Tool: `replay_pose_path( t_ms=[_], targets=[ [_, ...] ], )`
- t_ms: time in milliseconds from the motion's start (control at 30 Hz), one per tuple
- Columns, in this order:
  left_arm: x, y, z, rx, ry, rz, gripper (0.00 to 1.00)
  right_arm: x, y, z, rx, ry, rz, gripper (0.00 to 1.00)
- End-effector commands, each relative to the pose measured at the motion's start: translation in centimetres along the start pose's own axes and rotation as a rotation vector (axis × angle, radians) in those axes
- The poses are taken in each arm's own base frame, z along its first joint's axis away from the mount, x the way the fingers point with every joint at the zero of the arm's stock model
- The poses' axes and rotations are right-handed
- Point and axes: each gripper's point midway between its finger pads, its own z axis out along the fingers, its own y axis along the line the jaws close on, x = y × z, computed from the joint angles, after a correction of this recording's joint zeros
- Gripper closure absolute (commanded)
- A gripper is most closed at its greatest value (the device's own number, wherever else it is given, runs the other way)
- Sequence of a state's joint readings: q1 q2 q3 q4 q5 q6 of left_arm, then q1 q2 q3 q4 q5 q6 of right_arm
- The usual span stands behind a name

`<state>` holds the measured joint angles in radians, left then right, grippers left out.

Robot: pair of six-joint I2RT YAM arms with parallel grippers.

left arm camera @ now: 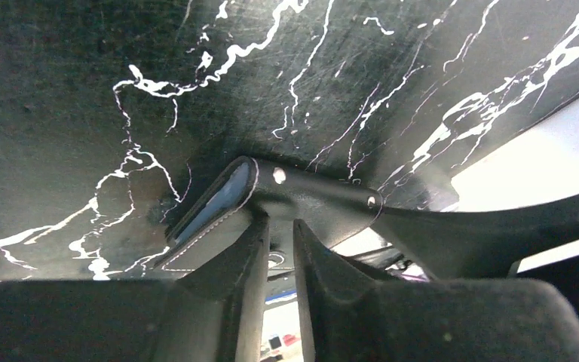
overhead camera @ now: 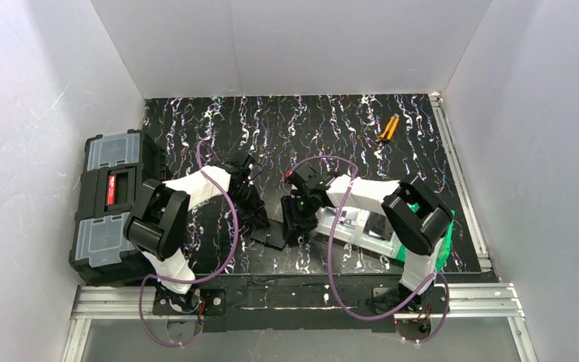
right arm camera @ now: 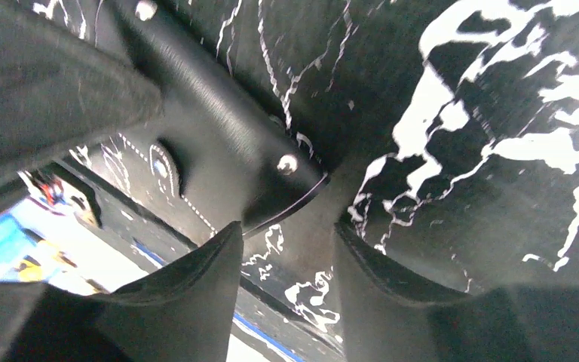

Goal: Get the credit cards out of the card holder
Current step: Open the card holder at the center of the board.

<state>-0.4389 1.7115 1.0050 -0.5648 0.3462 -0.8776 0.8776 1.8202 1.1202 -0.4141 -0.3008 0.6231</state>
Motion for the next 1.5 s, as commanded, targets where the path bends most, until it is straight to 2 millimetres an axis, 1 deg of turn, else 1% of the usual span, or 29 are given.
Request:
replay_pose_path(
  t_ms=[0,100,133,200,300,400,433,467,567,700,933,1167,1233,1300,1400,1467],
  targets=[
    [-0.8,2.3,-0.6,-0.095,-0.063,0.115,0.76,-1.5,0.6,0.5,-0.032,0.01,0.063,0.49],
    [-0.3,2.0,-0.8,-0.093,-0.054,0.154,0.69,-1.6,0.5,0.8,-0.021,0.022,0.069,0.53],
    [-0.2,2.0,-0.8,-0.102,-0.05,0.165,0.68,-1.7,0.3,0.9,-0.015,0.023,0.073,0.54],
    [0.0,2.1,-0.8,-0.125,-0.046,0.193,0.68,-1.8,0.2,0.9,-0.002,0.024,0.076,0.55],
    [0.2,2.2,-1.3,-0.173,-0.064,0.252,0.68,-1.9,0.0,1.1,0.011,0.025,0.08,0.61],
    [0.1,2.5,-2.1,-0.226,-0.098,0.321,0.67,-2.0,-0.1,1.2,0.021,0.029,0.085,0.66],
    [0.1,2.7,-2.3,-0.244,-0.105,0.34,0.67,-2.0,-0.1,1.2,0.024,0.03,0.088,0.69],
    [0.2,2.6,-2.5,-0.25,-0.11,0.36,0.66,-2.0,-0.1,1.3,0.024,0.032,0.091,0.71],
    [0.8,2.4,-2.8,-0.255,-0.121,0.412,0.63,-2.0,-0.1,1.4,0.025,0.036,0.098,0.73],
    [1.5,2.1,-2.7,-0.261,-0.124,0.441,0.59,-2.2,0.1,1.3,0.024,0.035,0.099,0.77],
    [2.6,0.8,-1.8,-0.244,-0.135,0.492,0.58,-2.2,0.1,1.4,0.021,0.038,0.11,0.78],
    [3.3,0.7,-0.3,-0.269,-0.13,0.512,0.58,-2.1,0.2,1.5,0.015,0.041,0.119,0.78],
    [3.5,0.7,-0.1,-0.275,-0.13,0.52,0.58,-2.2,0.2,1.6,0.011,0.04,0.122,0.78],
    [3.3,1.0,0.0,-0.301,-0.155,0.527,0.6,-2.1,0.3,1.6,0.006,0.043,0.127,0.78],
    [3.6,1.4,0.3,-0.323,-0.158,0.527,0.66,-2.1,0.4,1.8,-0.003,0.044,0.131,0.79],
    [3.8,1.7,0.5,-0.331,-0.158,0.525,0.74,-2.0,0.4,1.9,-0.006,0.047,0.136,0.79]
  ],
)
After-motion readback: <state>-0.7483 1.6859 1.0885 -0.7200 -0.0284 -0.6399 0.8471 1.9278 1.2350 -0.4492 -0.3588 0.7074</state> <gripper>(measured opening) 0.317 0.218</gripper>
